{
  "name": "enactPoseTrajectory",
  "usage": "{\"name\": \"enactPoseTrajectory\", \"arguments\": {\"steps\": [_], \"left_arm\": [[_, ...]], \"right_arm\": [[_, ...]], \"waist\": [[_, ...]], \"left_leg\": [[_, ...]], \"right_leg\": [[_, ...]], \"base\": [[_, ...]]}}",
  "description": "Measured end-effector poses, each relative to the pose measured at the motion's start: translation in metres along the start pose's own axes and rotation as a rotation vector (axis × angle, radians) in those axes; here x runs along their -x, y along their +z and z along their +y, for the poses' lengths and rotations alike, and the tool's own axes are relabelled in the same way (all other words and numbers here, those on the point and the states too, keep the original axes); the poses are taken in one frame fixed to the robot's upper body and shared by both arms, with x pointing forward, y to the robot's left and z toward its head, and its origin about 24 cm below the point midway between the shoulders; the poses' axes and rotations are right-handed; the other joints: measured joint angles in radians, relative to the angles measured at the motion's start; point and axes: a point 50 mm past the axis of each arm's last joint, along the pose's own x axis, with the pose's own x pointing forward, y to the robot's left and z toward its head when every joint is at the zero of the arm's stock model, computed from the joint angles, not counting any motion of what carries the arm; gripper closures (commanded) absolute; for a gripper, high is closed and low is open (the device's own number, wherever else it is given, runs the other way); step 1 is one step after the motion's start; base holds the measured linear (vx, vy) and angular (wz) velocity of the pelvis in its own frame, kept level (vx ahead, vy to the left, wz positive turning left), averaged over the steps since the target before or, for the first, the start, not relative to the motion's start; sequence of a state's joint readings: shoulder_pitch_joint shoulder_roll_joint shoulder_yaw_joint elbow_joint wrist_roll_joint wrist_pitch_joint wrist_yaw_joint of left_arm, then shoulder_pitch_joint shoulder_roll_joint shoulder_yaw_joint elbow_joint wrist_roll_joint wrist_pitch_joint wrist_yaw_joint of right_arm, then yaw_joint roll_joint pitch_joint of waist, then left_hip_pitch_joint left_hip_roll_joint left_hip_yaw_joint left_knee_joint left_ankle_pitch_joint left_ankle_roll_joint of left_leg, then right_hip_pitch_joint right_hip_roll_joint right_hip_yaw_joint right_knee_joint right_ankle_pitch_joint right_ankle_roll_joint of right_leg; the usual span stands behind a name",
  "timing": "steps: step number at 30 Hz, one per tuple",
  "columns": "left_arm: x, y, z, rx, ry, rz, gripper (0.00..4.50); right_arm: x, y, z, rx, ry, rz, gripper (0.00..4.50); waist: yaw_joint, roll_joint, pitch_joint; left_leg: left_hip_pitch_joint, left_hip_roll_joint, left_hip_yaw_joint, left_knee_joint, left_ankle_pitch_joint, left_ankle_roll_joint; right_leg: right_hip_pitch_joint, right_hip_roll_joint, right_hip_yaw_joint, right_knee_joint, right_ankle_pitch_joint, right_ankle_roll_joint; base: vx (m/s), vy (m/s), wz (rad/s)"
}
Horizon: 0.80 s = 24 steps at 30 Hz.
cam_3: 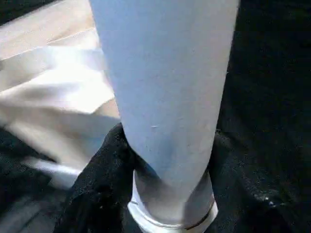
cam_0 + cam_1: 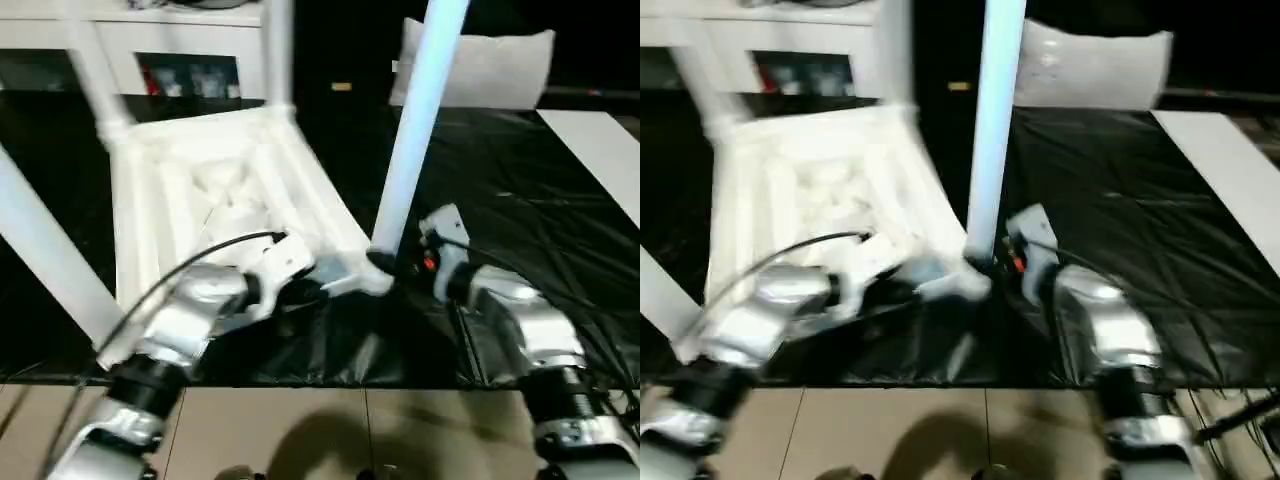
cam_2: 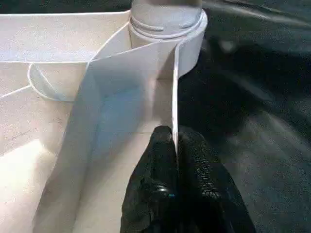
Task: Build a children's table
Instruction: Rotate leg to tighten
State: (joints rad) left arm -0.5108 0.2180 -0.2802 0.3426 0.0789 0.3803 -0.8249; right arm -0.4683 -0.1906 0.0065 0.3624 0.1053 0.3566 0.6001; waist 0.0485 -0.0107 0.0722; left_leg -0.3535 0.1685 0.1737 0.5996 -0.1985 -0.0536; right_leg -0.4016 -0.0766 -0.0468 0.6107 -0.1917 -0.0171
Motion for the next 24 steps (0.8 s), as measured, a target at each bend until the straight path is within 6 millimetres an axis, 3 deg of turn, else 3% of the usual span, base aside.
{"name": "enactPoseTrajectory", "arguments": {"steps": [3,5,10,17,19,21,24], "left_arm": [[-0.011,0.007,-0.003,0.01,0.044,-0.002,4.5],[-0.016,0.011,-0.004,0.012,0.058,-0.003,4.5],[-0.017,0.015,-0.004,-0.002,0.069,-0.008,4.5],[-0.007,0.011,0.0,-0.068,0.029,0.001,4.5],[-0.002,0.009,0.003,-0.093,0.014,0.005,4.5],[0.004,0.005,0.006,-0.121,-0.015,0.003,4.5],[0.012,0.001,0.01,-0.146,-0.052,0.006,4.5]], "right_arm": [[-0.004,0.002,-0.001,-0.021,-0.101,-0.005,2.57],[-0.004,0.002,-0.002,-0.044,-0.14,-0.012,2.03],[-0.003,0.004,-0.003,-0.036,-0.148,-0.037,1.45],[0.007,0.004,-0.009,0.007,-0.031,-0.043,1.0],[0.013,0.004,-0.013,0.055,0.024,-0.03,0.94],[0.02,0.006,-0.018,0.105,0.09,-0.026,0.6],[0.031,0.007,-0.023,0.132,0.179,-0.017,0.54]], "waist": [[0.003,0.001,-0.001],[0.006,0.002,-0.001],[0.011,0.002,-0.001],[0.01,0.002,0.0],[0.011,0.002,0.0],[0.011,0.002,0.0],[0.011,0.001,0.001]], "left_leg": [[-0.001,-0.001,0.0,-0.001,0.0,0.0],[-0.001,-0.001,0.0,-0.002,0.0,0.0],[-0.004,0.0,0.0,-0.006,0.0,0.001],[-0.005,0.0,0.0,-0.007,0.0,0.0],[-0.006,0.0,0.0,-0.007,0.0,0.0],[-0.006,0.001,0.0,-0.008,0.0,0.0],[-0.006,0.002,0.0,-0.007,0.0,0.0]], "right_leg": [[0.0,0.0,0.001,0.0,0.001,0.0],[0.0,0.0,0.001,0.0,0.002,0.001],[-0.003,0.0,0.0,0.0,0.006,0.0],[-0.004,0.0,-0.001,-0.001,0.005,0.0],[-0.005,0.0,-0.001,-0.001,0.005,0.0],[-0.005,0.001,-0.001,-0.001,0.005,0.0],[-0.005,0.001,-0.002,-0.001,0.005,0.0]], "base": [[0.0,0.0,0.0],[0.0,0.0,0.0],[0.0,0.0,0.0],[0.0,0.0,0.0],[0.0,0.0,0.0],[0.0,0.0,0.0],[0.0,0.0,0.0]]}}
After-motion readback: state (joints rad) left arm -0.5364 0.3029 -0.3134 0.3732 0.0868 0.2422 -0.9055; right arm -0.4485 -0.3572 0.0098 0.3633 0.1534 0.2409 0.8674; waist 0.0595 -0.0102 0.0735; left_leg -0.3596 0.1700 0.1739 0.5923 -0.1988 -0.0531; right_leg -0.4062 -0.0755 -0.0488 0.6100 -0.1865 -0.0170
